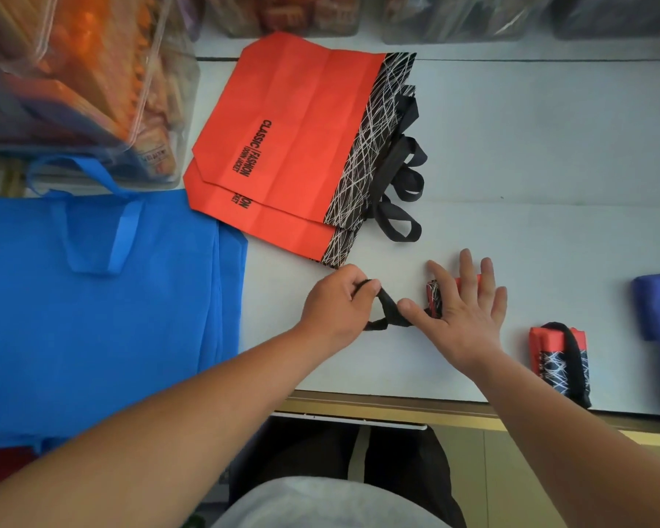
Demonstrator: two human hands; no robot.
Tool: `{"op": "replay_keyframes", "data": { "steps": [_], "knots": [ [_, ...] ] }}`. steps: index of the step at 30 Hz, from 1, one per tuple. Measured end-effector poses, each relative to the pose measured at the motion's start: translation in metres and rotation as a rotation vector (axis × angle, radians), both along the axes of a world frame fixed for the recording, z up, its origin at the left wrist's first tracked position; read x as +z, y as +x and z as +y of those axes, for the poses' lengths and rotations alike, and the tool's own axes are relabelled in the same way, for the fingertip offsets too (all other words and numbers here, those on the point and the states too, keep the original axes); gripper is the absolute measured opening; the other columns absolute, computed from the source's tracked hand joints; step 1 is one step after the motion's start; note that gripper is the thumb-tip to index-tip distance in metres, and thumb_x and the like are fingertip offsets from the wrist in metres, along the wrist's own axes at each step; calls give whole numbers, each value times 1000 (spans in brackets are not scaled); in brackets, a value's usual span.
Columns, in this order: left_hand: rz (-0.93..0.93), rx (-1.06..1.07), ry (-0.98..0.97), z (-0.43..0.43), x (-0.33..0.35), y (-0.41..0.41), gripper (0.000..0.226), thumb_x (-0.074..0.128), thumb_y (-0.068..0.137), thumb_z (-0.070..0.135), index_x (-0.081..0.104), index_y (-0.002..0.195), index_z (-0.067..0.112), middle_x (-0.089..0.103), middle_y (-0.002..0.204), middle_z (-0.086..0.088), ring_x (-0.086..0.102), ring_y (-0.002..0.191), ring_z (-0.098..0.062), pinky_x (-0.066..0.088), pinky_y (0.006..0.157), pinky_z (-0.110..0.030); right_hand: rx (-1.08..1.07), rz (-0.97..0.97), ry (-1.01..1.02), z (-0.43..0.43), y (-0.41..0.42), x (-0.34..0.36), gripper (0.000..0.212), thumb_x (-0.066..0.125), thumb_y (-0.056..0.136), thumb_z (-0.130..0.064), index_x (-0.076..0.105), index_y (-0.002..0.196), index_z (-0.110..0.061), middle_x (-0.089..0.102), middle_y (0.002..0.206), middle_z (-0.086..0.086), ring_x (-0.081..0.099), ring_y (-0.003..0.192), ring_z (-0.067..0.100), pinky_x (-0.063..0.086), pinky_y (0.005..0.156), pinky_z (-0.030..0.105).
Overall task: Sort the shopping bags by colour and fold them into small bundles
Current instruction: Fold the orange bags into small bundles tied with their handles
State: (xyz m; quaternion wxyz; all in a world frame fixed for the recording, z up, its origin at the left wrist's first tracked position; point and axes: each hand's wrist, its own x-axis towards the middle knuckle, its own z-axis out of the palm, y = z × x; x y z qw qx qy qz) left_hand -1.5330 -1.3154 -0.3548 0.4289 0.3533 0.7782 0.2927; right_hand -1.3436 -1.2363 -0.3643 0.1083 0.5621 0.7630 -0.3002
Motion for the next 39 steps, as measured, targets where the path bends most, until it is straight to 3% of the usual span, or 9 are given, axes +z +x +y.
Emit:
{"op": "replay_keyframes", "data": {
  "steps": [3, 7, 14, 18, 22, 26, 32, 37, 39],
  "knots": [
    [74, 94, -95, -4, -7, 13, 28, 58, 100, 40, 59, 84, 17, 55, 69, 8, 56, 72, -20, 51, 73, -40, -3, -24, -1, -1, -3, 4, 116, 26, 56, -109, 12, 154, -50, -25, 165, -14, -40, 146, 15, -17, 122, 54],
    [25, 193, -116, -6, -7, 28, 27, 57, 100, 41, 58, 84, 19, 66, 70, 7, 63, 76, -20, 53, 76, -39, -6, -76, 40, -5, -8, 5, 127, 34, 47, -112, 9, 154, -49, -25, 166, -10, -36, 149, 19, -11, 123, 56],
    [-25, 158, -11, -8, -10, 21, 25, 61, 97, 38, 59, 82, 18, 60, 69, 1, 58, 70, -24, 51, 70, -43, 11, -113, 119, -7, -9, -1, 113, 42, 63, -98, 10, 156, -44, -21, 167, -3, -33, 150, 24, -8, 124, 56],
    [-62, 105, 10, -6, -11, 19, 24, 63, 98, 33, 60, 81, 16, 55, 63, 4, 49, 62, -16, 47, 64, -39, 52, -95, 127, -6, -4, -7, 99, 44, 75, -89, 9, 155, -42, -22, 167, -2, -32, 150, 27, -7, 123, 58],
    [-46, 18, -27, -2, -8, 16, 27, 65, 98, 34, 60, 78, 15, 47, 55, 9, 43, 55, -14, 36, 58, -29, 121, -81, 135, -4, 3, -12, 84, 40, 87, -80, 12, 156, -40, -18, 168, 0, -29, 151, 29, -4, 120, 63],
    [-14, -90, -100, 6, -3, 10, 33, 69, 94, 41, 64, 75, 15, 50, 57, 9, 45, 55, -12, 36, 57, -27, 142, -34, 182, -4, 7, -19, 71, 38, 94, -69, 22, 156, -36, -7, 170, 5, -18, 153, 33, 5, 118, 66],
    [-202, -158, -85, 7, 14, 4, 25, 77, 89, 35, 65, 76, 17, 51, 61, 10, 42, 51, -3, 34, 50, -18, 142, -26, 171, -3, 9, -22, 72, 23, 91, -71, 21, 154, -37, -7, 169, 3, -21, 153, 31, 2, 119, 66],
    [-300, 31, 82, 12, 28, 12, 9, 70, 94, 21, 68, 90, 13, 68, 77, -11, 62, 68, -12, 54, 71, -30, 179, 8, 121, -1, 13, -11, 75, 10, 89, -78, 17, 155, -45, -10, 169, -4, -29, 152, 22, -7, 120, 60],
    [-252, 135, 95, 13, 28, 17, 10, 70, 95, 21, 68, 90, 13, 65, 71, -7, 69, 65, -14, 57, 70, -33, 180, 66, 57, 1, 18, -8, 72, -3, 91, -72, 11, 158, -49, -17, 168, -11, -35, 149, 14, -14, 122, 56]
  ]
}}
